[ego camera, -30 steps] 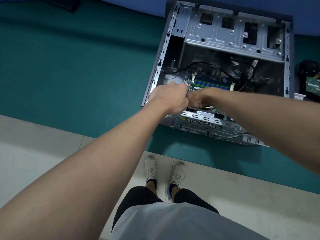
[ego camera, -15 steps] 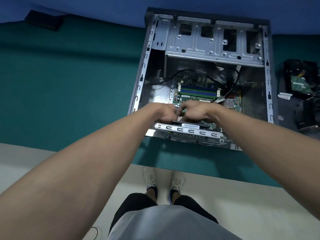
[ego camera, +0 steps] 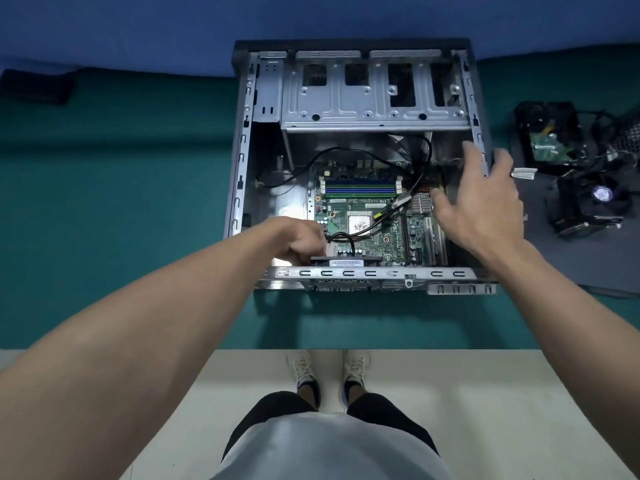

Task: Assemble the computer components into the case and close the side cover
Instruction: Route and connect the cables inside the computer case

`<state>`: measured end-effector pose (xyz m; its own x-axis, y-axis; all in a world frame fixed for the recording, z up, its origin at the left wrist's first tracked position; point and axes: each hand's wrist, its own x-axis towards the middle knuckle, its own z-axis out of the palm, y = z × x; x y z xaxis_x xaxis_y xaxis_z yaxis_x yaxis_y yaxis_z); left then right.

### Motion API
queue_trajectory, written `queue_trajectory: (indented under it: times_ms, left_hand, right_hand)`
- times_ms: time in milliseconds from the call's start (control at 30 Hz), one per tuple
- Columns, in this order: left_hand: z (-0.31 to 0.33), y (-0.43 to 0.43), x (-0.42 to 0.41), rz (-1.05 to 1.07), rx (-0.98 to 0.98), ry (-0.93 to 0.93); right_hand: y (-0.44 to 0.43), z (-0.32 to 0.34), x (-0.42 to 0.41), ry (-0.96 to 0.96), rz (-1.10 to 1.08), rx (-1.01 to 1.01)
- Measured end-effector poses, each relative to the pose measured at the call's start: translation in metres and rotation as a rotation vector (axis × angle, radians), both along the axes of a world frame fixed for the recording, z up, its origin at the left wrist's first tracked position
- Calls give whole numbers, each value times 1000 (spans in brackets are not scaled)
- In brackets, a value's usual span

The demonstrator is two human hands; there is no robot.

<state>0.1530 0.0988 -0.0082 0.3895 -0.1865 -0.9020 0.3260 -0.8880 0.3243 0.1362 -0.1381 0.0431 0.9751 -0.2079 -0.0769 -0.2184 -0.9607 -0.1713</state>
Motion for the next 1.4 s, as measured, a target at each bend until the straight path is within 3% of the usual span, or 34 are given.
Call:
queue_trajectory:
  times_ms: [167, 433, 500, 600, 700, 767, 867, 1033, 1400]
  left_hand:
    - [-7, -4, 2, -116, 50, -69]
    - [-15, 12, 11, -212, 144, -165]
    - [-15, 13, 11, -241, 163, -193]
    - [-11, 11, 11, -262, 185, -216]
    - [-9, 10, 12, -275, 215, -211]
    - [-10, 8, 12, -241, 250, -209]
    - [-11, 5, 11, -174, 316, -223]
    - [-9, -2, 13, -223, 367, -244]
    - [-6, 0, 10, -267, 385, -233]
  right_hand:
    - [4, -4, 4, -21, -29, -64]
    - [21, 3, 30, 39, 37, 28]
    - [12, 5, 32, 58, 68, 157]
    - [-18, 4, 21, -6, 79, 587]
    - [-51, -14, -4, -160, -224, 880]
    - [-75, -37, -22, -193, -437, 849]
    - [-101, -67, -45, -71, -528, 692]
    - [-109, -88, -41, -16, -333, 515]
    - [-97, -100, 28, -1, -104, 371]
